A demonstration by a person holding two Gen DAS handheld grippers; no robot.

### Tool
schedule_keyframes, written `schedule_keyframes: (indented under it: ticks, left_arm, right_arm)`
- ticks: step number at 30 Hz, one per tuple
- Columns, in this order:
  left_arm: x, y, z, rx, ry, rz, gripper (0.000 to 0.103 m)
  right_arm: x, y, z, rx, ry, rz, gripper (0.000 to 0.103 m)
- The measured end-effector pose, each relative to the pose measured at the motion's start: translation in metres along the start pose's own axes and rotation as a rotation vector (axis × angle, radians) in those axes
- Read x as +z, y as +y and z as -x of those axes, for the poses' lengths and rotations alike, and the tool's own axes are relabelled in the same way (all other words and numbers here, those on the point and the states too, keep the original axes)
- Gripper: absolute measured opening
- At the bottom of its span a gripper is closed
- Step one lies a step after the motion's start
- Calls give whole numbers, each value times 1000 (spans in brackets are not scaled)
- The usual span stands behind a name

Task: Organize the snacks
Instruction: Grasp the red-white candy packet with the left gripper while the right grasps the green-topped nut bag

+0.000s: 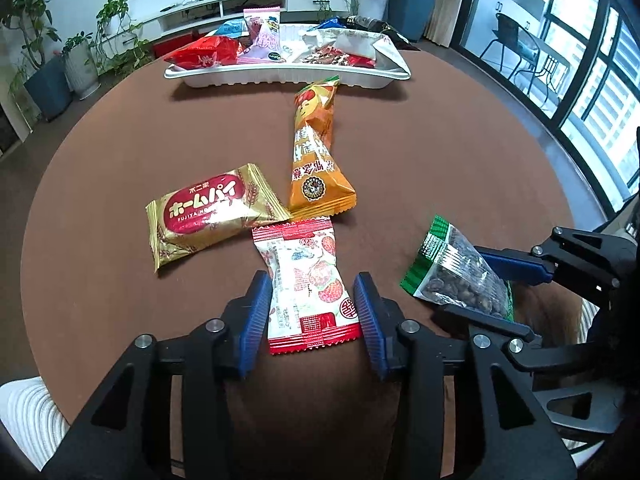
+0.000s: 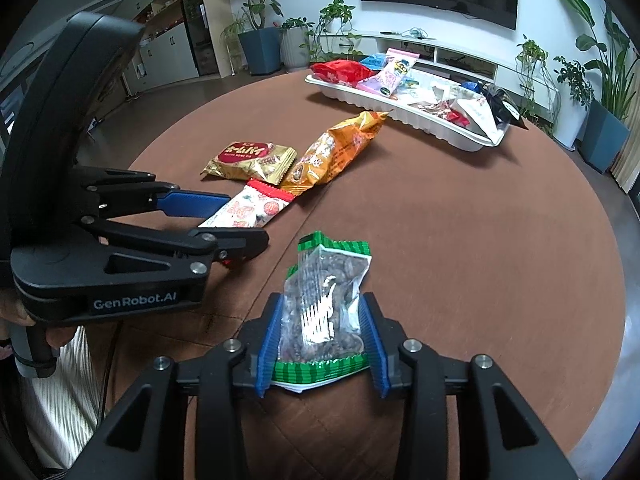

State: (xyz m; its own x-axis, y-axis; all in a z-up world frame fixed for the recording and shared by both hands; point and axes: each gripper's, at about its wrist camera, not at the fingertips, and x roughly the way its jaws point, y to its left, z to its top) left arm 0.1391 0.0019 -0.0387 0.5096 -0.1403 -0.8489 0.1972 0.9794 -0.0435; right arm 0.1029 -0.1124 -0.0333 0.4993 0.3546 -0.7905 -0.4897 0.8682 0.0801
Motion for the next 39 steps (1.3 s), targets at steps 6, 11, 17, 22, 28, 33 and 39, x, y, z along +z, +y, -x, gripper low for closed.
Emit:
schedule_keyframes:
  ticks: [6,11,17,22,28,33,39]
  left_arm:
    - [0,6,2,-21,-5,6,31]
    - [-2,9,5,-54,-3,21,30]
    - [-8,9,9,-77,-3,26,30]
    - [-10,9,14,-96,-7,26,30]
    - [-11,10,23,-108,-22,24,30]
    - [-11,11,29,-116,-31,22,30]
    - [-11,12,37,-123,-45,19,30]
  right_arm:
    - [0,-2,0,4,-2,-8,40]
    - [0,-8,2,23,-6,-41,35]
    - [0,-17,6,82,-21,-114,32]
    - [1,-21,7,124,-29,-158,32]
    - [1,-26,9,166,-42,-206,30]
    - [1,-32,11,199,-51,-251,29]
    - [1,-42,12,254,-63,-321,28]
